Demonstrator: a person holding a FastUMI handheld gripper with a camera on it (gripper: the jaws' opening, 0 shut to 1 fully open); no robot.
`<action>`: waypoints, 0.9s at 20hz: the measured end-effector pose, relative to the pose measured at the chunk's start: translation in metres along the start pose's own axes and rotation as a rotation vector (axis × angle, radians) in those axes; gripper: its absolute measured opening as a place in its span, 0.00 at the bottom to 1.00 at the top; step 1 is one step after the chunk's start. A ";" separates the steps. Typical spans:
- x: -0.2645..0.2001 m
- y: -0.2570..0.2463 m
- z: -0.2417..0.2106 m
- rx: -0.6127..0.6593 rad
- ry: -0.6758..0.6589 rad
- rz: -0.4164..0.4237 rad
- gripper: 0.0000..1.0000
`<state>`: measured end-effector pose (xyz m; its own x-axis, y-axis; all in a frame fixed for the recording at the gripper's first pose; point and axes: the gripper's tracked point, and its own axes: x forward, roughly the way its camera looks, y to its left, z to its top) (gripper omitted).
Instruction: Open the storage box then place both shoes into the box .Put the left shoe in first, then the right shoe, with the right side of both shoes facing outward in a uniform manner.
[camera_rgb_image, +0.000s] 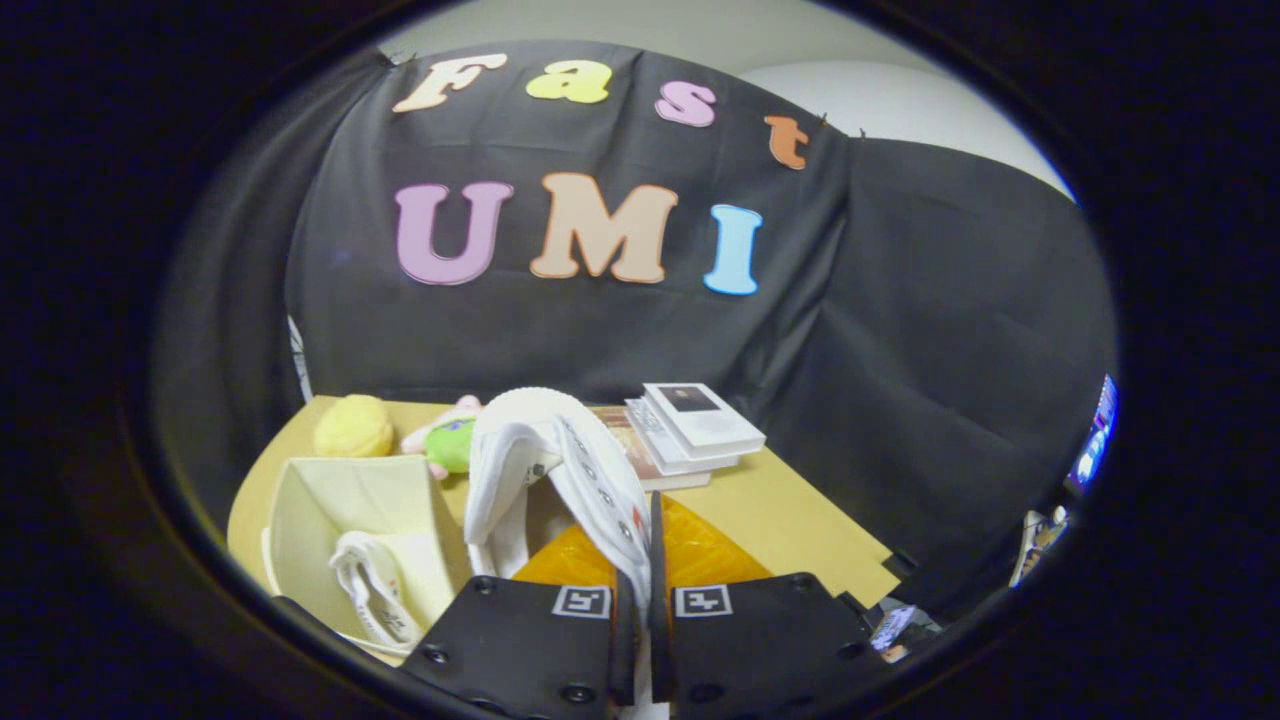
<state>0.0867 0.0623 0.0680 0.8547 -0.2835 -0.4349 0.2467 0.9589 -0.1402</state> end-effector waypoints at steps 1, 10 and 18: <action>-0.006 0.013 0.004 0.001 -0.010 0.025 0.09; -0.002 0.150 0.002 0.003 0.011 0.281 0.09; 0.036 0.193 -0.051 -0.112 0.118 0.297 0.10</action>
<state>0.1418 0.2360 -0.0205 0.8214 0.0027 -0.5704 -0.0630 0.9943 -0.0860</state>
